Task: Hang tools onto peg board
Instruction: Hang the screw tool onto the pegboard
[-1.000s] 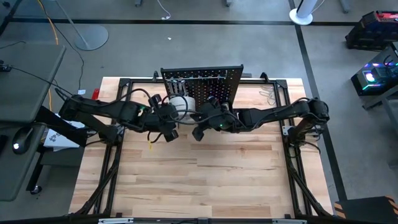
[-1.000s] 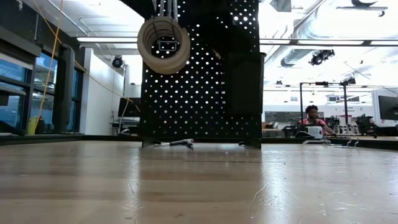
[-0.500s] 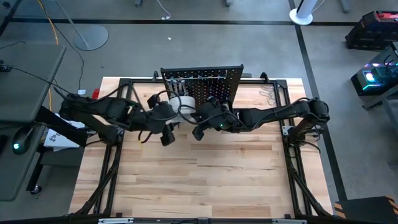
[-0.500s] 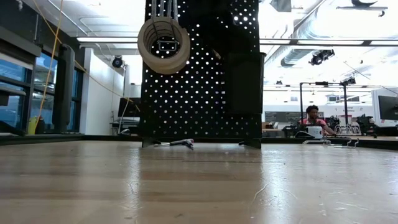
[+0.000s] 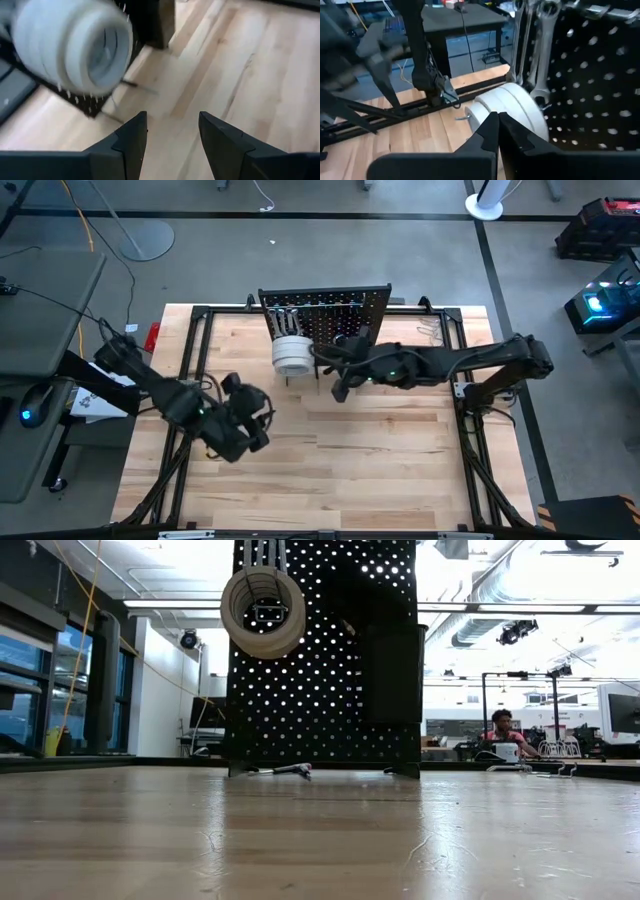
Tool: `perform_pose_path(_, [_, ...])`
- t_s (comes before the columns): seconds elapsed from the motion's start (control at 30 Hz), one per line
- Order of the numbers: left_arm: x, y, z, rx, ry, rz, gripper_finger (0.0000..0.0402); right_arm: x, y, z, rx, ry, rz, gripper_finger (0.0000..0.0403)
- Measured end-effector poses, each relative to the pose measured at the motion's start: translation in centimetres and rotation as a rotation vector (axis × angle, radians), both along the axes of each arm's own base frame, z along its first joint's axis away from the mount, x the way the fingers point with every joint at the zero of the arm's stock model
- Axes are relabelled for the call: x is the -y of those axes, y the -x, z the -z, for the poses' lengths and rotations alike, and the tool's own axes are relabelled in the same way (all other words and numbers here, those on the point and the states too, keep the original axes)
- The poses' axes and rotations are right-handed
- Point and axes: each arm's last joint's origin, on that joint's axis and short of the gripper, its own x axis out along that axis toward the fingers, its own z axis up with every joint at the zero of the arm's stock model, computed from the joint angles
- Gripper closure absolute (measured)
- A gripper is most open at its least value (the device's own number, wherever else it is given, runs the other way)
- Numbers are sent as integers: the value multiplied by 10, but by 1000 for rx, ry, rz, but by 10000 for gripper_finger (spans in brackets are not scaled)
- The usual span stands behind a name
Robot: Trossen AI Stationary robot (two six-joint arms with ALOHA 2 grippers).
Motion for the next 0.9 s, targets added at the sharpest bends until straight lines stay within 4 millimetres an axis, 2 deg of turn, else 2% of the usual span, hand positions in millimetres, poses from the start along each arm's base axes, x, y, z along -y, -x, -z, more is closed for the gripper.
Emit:
perform_pose_path(0.13, [5,-4,41,25,33,-55,231,-3,20,-14,-6,31,13,403])
perform_pose_path(0.23, [3,-18,70,110,33,-95,243,-6,35,-20,-35,62,48,403])
perform_pose_path(0.3, [-3,-31,92,166,52,-137,273,-8,46,-23,-60,76,76,403])
perform_pose_path(0.43, [-13,-60,131,282,154,-198,379,-12,69,-28,-83,59,142,403])
perform_pose_path(0.6, [-25,-83,170,264,217,-265,399,-13,92,-31,-103,19,202,403])
perform_pose_path(0.73, [-25,-81,177,200,250,-263,401,-10,112,-31,-136,-37,240,403])
perform_pose_path(0.9, [-20,-51,163,88,190,-255,401,-3,139,-26,-194,-137,329,403])
